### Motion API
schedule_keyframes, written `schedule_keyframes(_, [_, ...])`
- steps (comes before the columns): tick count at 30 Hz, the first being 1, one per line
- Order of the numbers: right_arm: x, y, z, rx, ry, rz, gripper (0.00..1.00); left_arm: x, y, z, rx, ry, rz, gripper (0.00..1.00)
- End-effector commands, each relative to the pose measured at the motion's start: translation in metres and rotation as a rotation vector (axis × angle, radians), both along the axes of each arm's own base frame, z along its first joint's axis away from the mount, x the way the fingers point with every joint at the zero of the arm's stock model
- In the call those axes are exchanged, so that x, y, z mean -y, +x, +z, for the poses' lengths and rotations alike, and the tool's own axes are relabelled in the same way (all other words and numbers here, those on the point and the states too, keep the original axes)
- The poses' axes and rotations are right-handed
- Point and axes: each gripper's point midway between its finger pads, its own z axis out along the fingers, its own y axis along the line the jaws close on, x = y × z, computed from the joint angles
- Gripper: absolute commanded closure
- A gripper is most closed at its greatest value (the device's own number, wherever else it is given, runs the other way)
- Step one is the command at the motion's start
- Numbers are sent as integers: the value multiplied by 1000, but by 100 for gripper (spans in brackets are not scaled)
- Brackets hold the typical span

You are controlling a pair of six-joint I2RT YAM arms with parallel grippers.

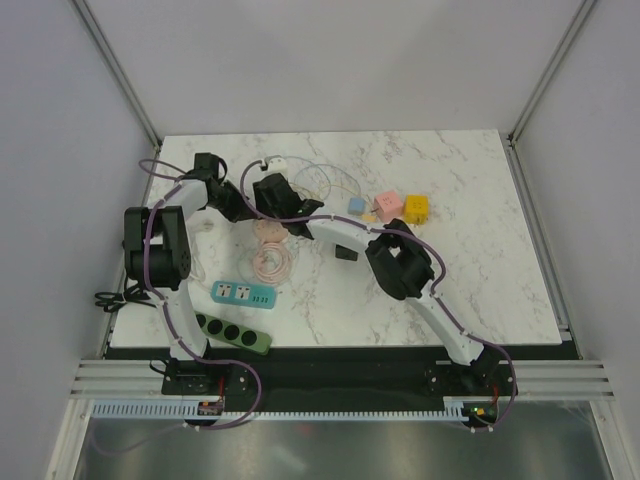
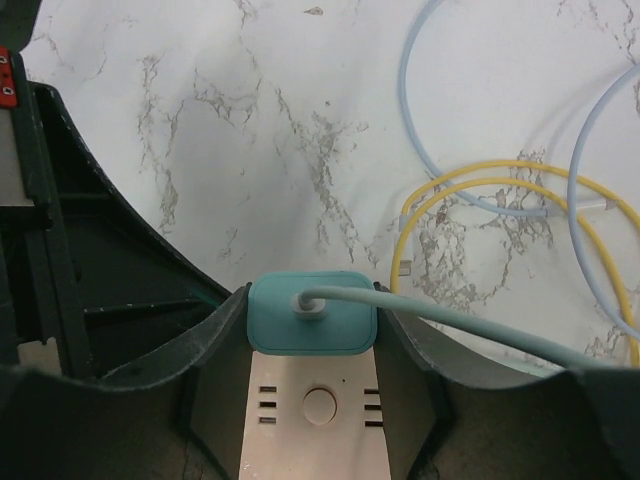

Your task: Pull the plug off the socket

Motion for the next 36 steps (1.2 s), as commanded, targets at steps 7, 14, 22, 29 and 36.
schedule_keyframes(7, [-41, -20, 149, 315, 87, 19, 100, 1, -30, -38, -128, 83, -49, 98])
schedule_keyframes(14, [-40, -27, 158, 369, 32, 25, 100, 1, -29, -37, -122, 81, -48, 98])
schedule_keyframes(22, [-7, -35, 154, 227, 64, 68, 100, -5, -18, -5, -12, 77, -49, 98])
schedule_keyframes(29, [67, -43, 174, 40, 151, 175, 100, -4, -12, 36, 113, 58, -59, 98])
schedule_keyframes(36, [143, -73, 150, -205, 288, 374, 100, -2, -10, 60, 197, 53, -70, 98])
